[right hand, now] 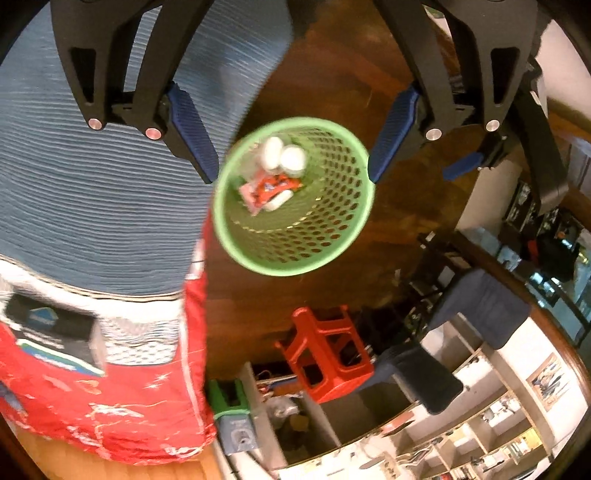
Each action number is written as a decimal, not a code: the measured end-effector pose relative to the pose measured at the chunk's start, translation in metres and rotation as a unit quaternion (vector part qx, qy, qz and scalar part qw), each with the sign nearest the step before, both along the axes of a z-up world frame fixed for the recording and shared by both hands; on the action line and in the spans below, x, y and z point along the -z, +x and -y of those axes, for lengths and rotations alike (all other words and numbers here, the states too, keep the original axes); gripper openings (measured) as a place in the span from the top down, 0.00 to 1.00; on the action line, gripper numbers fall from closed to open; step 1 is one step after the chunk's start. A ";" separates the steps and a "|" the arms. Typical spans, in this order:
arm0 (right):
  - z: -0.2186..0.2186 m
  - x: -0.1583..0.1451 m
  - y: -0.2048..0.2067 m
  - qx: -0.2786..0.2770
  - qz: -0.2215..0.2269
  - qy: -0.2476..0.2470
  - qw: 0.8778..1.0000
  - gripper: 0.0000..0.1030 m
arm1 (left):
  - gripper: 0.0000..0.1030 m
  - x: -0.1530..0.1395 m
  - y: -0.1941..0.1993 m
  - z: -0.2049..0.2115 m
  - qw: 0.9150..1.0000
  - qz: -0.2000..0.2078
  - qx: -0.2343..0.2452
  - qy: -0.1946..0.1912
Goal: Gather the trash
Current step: 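Move the right tool back to the white plastic lid on the blanket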
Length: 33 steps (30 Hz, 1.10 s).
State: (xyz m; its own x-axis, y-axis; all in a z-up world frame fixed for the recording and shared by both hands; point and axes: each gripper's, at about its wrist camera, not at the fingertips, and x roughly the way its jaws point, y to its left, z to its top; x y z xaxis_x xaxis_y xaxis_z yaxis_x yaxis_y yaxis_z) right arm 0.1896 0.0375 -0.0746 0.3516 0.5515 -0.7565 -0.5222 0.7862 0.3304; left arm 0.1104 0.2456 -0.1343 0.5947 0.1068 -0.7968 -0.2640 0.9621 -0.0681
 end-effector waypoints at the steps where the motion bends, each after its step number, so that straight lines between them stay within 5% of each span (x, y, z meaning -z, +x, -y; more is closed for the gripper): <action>1: 0.007 -0.001 0.000 0.005 0.003 -0.001 1.000 0.19 | 0.09 -0.001 0.000 0.003 1.000 0.001 0.002 0.000; 12: 0.116 -0.007 -0.003 0.102 0.030 -0.023 0.994 0.15 | 0.09 -0.014 0.013 0.059 0.999 0.007 0.051 -0.003; 25: 0.262 0.015 0.006 0.234 0.043 -0.097 0.966 0.09 | 0.09 -0.019 0.025 0.139 0.992 0.003 0.122 -0.015; 33: 0.295 0.034 0.015 0.248 0.026 -0.111 0.962 0.08 | 0.08 -0.027 0.045 0.189 0.986 0.001 0.165 -0.024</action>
State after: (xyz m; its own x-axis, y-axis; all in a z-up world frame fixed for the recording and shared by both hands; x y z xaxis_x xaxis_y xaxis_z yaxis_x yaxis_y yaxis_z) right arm 0.2046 -0.2574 -0.1088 0.5707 0.1326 -0.8104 -0.0762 0.9912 0.1085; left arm 0.1554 0.0569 -0.1071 0.5923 -0.1296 -0.7953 0.0626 0.9914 -0.1149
